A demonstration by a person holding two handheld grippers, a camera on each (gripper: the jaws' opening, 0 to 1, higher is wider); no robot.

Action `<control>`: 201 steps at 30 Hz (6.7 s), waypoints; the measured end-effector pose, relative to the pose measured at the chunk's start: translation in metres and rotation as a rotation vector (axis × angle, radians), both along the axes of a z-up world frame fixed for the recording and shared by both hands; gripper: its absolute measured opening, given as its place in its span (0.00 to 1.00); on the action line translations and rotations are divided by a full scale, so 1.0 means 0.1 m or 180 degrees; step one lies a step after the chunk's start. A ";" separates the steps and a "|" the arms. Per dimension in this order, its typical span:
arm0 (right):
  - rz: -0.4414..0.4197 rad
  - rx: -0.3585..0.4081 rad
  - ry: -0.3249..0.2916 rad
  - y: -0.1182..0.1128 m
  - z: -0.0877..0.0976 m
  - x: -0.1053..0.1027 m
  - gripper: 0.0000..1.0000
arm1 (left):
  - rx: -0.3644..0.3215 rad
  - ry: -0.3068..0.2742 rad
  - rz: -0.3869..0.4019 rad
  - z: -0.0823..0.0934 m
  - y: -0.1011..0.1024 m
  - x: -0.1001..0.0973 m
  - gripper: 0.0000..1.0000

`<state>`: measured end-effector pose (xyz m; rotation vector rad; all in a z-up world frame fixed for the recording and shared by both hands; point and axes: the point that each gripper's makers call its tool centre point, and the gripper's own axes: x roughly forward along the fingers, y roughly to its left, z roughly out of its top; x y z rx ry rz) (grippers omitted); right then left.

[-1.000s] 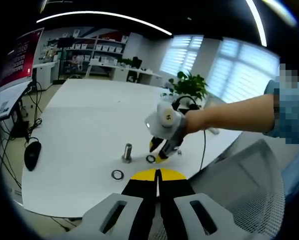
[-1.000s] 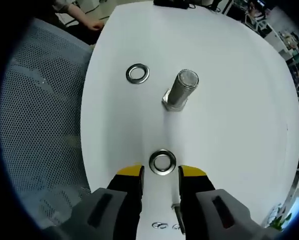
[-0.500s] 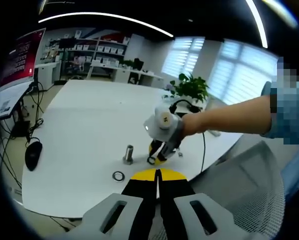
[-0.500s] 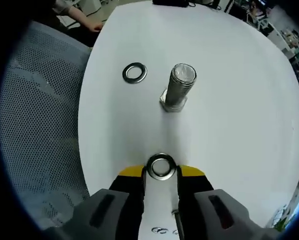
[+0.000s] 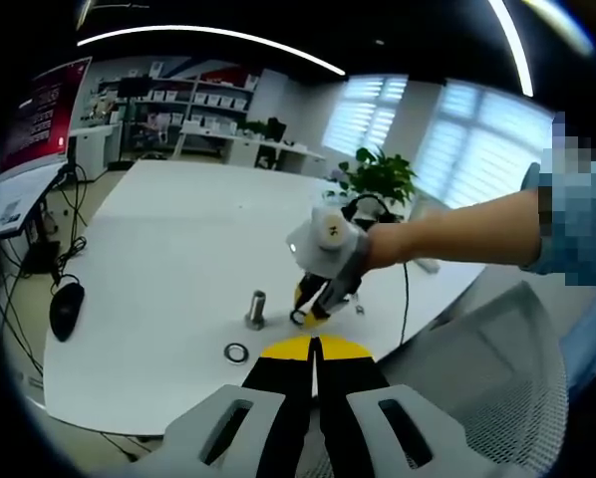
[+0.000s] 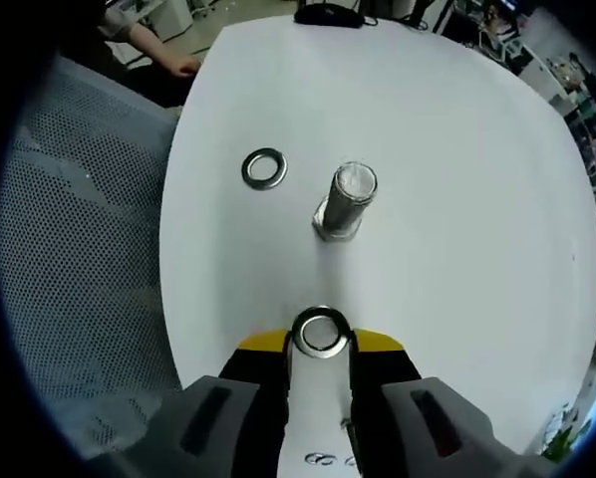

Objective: Place the washer onto the threaded stud by aligning its center hole with the stud, sliding it down to the base, and recovering from edge contact or off-axis alignment until the washer reaches the visible bottom stop.

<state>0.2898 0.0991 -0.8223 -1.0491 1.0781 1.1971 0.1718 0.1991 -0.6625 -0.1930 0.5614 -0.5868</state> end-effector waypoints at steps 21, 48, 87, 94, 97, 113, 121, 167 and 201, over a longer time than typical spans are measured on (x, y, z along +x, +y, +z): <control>0.0261 0.0092 -0.0125 0.47 0.55 0.13 0.23 | -0.0015 -0.0013 -0.0018 0.01 -0.01 0.00 0.00; 0.0551 -0.0184 -0.0016 0.71 0.23 0.18 0.23 | -0.0002 -0.0001 -0.0041 0.00 -0.02 -0.01 0.00; 0.1112 0.0010 -0.0083 0.89 0.19 -0.04 0.31 | -0.0032 -0.0036 -0.0024 0.02 -0.02 -0.01 0.00; 0.1436 0.0103 -0.0014 1.11 0.15 -0.30 0.31 | -0.0036 -0.0040 -0.0017 0.02 -0.01 -0.01 0.00; 0.1540 0.0009 0.0018 1.14 0.05 -0.36 0.31 | -0.0040 -0.0045 -0.0011 0.02 -0.01 0.00 0.00; 0.1609 -0.0113 0.0115 1.15 -0.23 -0.42 0.30 | -0.0012 -0.0034 -0.0024 0.01 -0.02 0.00 0.00; 0.1473 -0.0057 0.0108 1.15 -0.22 -0.39 0.23 | -0.0005 -0.0032 -0.0024 0.01 -0.02 0.00 0.00; 0.0945 -0.0204 -0.0230 0.63 0.53 0.09 0.22 | -0.0044 -0.0059 0.0021 0.03 0.00 0.01 0.00; 0.0793 -0.0329 -0.0029 0.66 0.03 0.17 0.22 | -0.0009 0.0024 0.0019 -0.01 0.00 -0.01 0.00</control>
